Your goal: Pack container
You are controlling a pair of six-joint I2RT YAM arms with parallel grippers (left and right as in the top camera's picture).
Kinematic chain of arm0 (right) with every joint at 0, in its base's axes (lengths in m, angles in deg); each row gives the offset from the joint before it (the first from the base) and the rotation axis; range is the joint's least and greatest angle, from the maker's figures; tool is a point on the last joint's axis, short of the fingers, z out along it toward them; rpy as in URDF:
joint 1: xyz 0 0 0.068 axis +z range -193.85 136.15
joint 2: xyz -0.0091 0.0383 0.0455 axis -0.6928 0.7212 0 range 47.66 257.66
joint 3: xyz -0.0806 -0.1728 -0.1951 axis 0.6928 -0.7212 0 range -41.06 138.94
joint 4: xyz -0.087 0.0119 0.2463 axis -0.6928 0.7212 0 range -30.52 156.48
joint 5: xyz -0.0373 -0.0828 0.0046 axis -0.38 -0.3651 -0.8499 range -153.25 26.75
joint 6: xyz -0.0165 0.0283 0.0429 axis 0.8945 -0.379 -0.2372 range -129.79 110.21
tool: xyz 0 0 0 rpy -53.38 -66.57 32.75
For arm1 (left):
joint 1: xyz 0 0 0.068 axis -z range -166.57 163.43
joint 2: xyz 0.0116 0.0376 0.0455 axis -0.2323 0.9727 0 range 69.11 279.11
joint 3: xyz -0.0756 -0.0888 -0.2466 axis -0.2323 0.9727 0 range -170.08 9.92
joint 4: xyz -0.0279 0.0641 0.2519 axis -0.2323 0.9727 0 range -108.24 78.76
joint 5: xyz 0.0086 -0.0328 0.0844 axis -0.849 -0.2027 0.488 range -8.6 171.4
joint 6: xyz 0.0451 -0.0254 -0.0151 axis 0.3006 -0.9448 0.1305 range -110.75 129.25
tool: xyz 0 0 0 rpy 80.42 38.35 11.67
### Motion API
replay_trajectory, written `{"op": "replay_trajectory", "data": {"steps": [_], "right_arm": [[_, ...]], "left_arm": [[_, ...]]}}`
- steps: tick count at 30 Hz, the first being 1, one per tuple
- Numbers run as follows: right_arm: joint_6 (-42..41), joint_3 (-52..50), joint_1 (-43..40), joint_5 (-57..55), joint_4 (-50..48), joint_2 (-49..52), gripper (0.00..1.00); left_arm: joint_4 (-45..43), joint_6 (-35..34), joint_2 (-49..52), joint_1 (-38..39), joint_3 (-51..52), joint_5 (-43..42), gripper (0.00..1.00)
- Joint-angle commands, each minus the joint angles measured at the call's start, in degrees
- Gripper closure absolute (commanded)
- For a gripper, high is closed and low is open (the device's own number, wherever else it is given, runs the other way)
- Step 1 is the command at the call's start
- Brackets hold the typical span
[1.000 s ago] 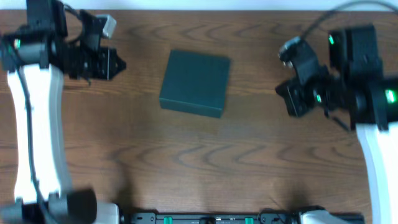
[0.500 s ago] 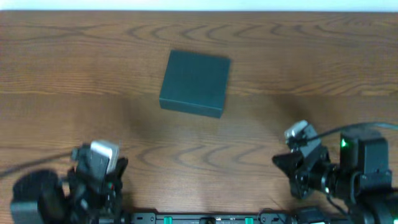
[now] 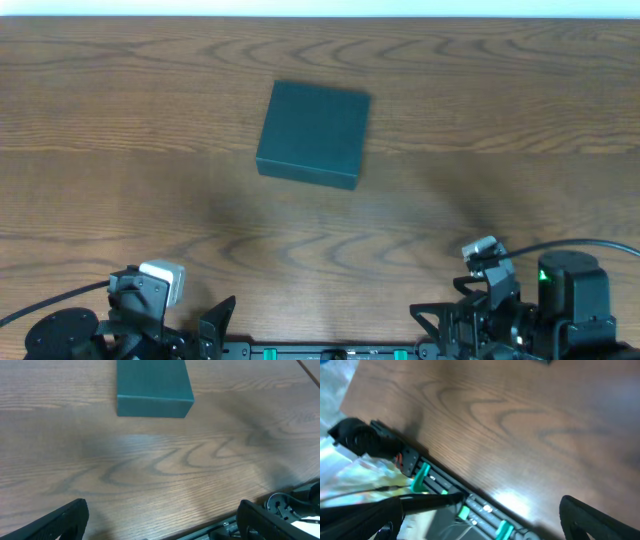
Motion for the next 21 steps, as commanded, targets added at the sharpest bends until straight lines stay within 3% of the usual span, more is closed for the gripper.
{"op": "replay_trajectory", "data": {"steps": [1, 17, 21], "right_arm": [[-8.39, -0.83, -0.26, 0.72, 0.04, -0.11, 0.01], [-8.37, -0.85, -0.26, 0.17, 0.04, -0.11, 0.01], [-8.37, -0.85, -0.26, 0.17, 0.04, -0.11, 0.01]], "left_arm": [[0.22, -1.64, -0.11, 0.28, 0.44, 0.2, 0.05], [0.9, -1.62, -0.13, 0.28, 0.44, 0.24, 0.05], [0.26, -0.37, -1.09, 0.24, 0.42, 4.79, 0.05]]}}
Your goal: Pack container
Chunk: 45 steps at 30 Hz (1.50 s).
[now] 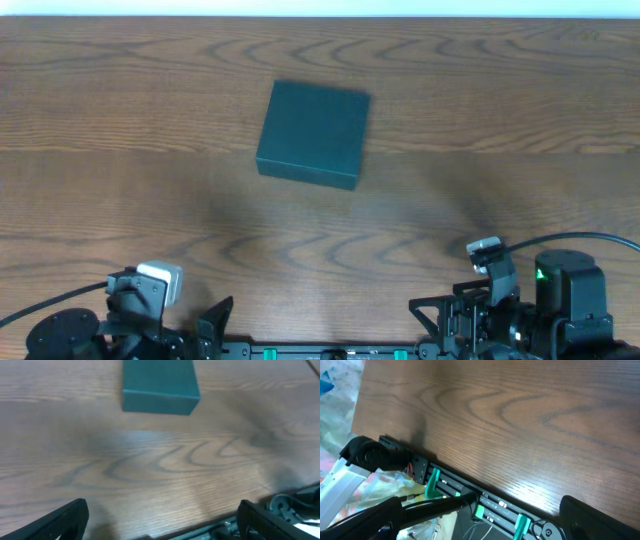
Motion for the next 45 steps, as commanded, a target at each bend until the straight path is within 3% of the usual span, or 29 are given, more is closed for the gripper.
{"op": "replay_trajectory", "data": {"steps": [1, 5, 10, 14, 20, 34, 45], "right_arm": [[-0.74, -0.2, -0.26, 0.22, 0.04, -0.09, 0.01], [-0.74, -0.2, -0.26, 0.22, 0.04, -0.09, 0.01], [-0.74, -0.2, -0.26, 0.22, 0.04, -0.09, 0.01], [-0.74, -0.2, -0.26, 0.22, 0.04, -0.09, 0.01], [-0.74, -0.2, -0.26, 0.22, 0.04, -0.09, 0.01], [-0.74, -0.2, -0.26, 0.22, 0.04, -0.09, 0.01], [-0.74, -0.2, -0.26, 0.22, 0.04, -0.09, 0.01]], "left_arm": [[-1.44, 0.11, -1.38, 0.24, 0.5, 3.78, 0.05], [-12.26, -5.35, -5.33, 0.11, 5.27, 12.7, 0.05], [-26.71, -10.08, -13.77, 0.11, 20.35, 21.94, 0.05], [-39.15, -10.05, -19.78, -0.07, 34.86, 23.74, 0.05], [-51.01, -10.1, -23.71, -1.66, 48.81, 22.38, 0.05], [-65.44, -10.12, -26.29, -1.77, 64.78, 21.77, 0.05], [-66.1, -7.89, -26.27, -1.7, 64.96, 22.01, 0.05]]}}
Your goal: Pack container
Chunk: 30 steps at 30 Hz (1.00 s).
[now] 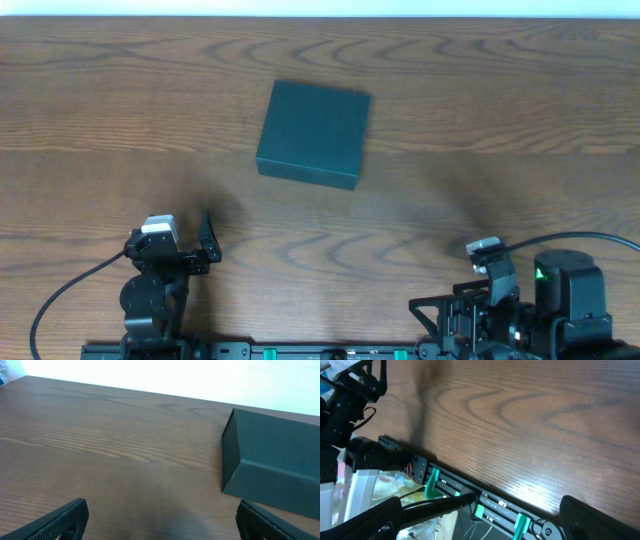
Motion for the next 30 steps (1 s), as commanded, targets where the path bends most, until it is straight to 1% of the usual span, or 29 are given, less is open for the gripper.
{"op": "replay_trajectory", "data": {"steps": [1, 16, 18, 21, 23, 27, 28, 30], "right_arm": [[-0.57, 0.07, -0.26, 0.39, 0.02, -0.13, 0.01], [-0.57, 0.07, -0.26, 0.39, 0.02, -0.13, 0.01], [1.57, 0.07, -0.26, -2.23, 1.36, -0.13, 0.01], [1.73, 0.04, -0.11, -8.0, 4.42, -0.31, 0.01], [1.73, 0.04, 0.55, -10.05, 4.57, -0.98, 0.01], [1.75, 0.0, 0.61, -10.1, 7.65, -2.4, 0.01], [1.4, -0.13, 0.76, -10.1, 7.43, -3.56, 0.01], [1.38, -1.16, 1.03, -12.17, 2.14, -6.82, 0.01]], "left_arm": [[-0.09, 1.05, -0.48, -0.13, 1.57, 0.04, 0.05], [-0.09, 1.05, -0.48, -0.13, 1.57, 0.04, 0.05], [-0.09, 1.05, -0.48, -0.13, 1.57, 0.04, 0.05], [-0.09, 1.05, -0.48, -0.13, 1.57, 0.04, 0.05], [-0.09, 1.05, -0.48, -0.13, 1.57, 0.04, 0.05], [-0.09, 1.05, -0.48, -0.13, 1.57, 0.04, 0.05], [-0.09, 1.05, -0.48, -0.13, 1.57, 0.04, 0.05], [-0.09, 1.05, -0.48, -0.13, 1.57, 0.04, 0.05]]}}
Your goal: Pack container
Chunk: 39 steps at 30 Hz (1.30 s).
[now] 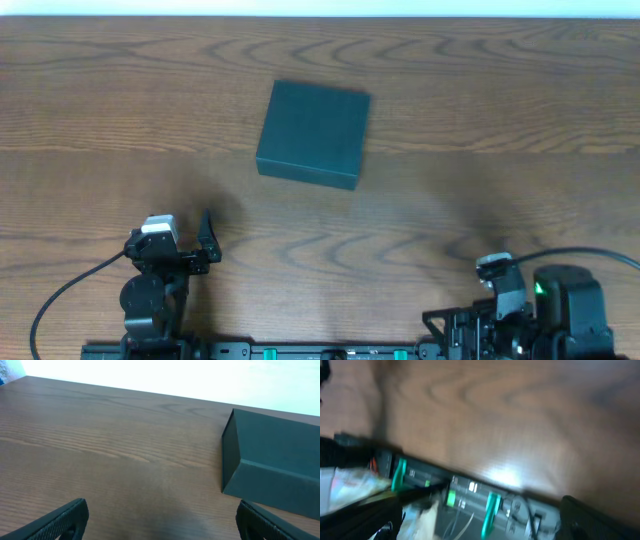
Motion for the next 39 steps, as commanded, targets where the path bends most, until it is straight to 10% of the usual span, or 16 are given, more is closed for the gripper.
{"op": "replay_trajectory", "data": {"steps": [1, 13, 39], "right_arm": [[0.5, -2.43, 0.66, -2.32, -7.39, -4.9, 0.01], [0.5, -30.56, 0.66, -12.02, -43.43, -21.14, 0.01], [0.5, -44.06, 1.55, -13.18, -47.01, -27.21, 0.01]], "left_arm": [[-0.04, 1.05, -0.48, -0.13, 1.57, 0.04, 0.05], [-0.04, 1.05, -0.48, -0.13, 1.57, 0.04, 0.05], [-0.04, 1.05, -0.48, -0.13, 1.57, 0.04, 0.05]]}}
